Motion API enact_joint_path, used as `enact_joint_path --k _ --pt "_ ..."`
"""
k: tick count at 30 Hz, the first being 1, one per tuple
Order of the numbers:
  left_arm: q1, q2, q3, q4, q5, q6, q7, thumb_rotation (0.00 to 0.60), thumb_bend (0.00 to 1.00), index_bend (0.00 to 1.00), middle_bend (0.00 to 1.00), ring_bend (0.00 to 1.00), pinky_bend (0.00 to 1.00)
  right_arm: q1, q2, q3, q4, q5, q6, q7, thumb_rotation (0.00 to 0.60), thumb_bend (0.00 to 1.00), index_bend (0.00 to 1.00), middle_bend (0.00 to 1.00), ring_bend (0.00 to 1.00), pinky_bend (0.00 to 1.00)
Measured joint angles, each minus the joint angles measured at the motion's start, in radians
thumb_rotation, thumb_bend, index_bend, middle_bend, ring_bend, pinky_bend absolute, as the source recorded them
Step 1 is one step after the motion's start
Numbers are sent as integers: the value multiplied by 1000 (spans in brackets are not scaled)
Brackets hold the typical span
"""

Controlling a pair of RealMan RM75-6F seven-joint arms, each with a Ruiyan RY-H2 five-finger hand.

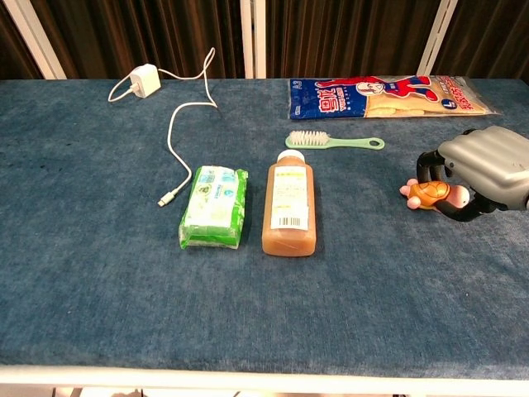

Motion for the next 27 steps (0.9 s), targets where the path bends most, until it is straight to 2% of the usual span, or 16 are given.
enact_joint_path --k 4,7,12,15,17,19,21,23,25,27 --pt "0 0 -1 4 0 -2 -5 600 127 60 18 0 17 0 -39 -9 63 -35 29 26 600 428 905 750 723 407" --pt "-1 -2 0 6 0 -3 -7 600 128 60 18 0 17 1 -65 -15 109 -64 50 65 600 468 984 814 785 431" --pt "0 -1 -2 6 -1 -2 -7 600 127 60 18 0 18 -1 -94 -25 159 -94 71 103 600 497 1000 846 818 447" --pt "1 -1 -2 5 0 -1 -7 600 127 60 18 0 19 -5 -95 -27 165 -101 81 117 600 445 982 831 811 402" --pt "1 0 -2 4 1 0 -7 600 128 60 18 0 20 -7 -89 -28 163 -104 83 125 600 371 911 792 763 330" --pt "1 1 -1 2 1 -1 -7 600 127 60 18 0 20 -9 -73 -30 146 -103 77 129 600 285 747 713 665 254" --pt "0 1 -1 1 2 -2 -5 600 127 60 18 0 22 -11 -48 -32 119 -101 71 128 600 200 515 578 537 182" --pt "0 1 -1 -1 2 -2 -3 600 127 60 18 0 23 -13 -27 -31 92 -97 67 128 600 166 379 468 424 114" --pt "-1 1 -1 -2 3 -2 0 600 127 60 18 0 24 -15 -4 -28 58 -95 67 128 600 158 288 382 332 51" --pt "-1 0 -2 -3 4 -1 3 600 127 61 18 0 26 -17 15 -23 29 -93 72 128 600 157 254 348 297 31"
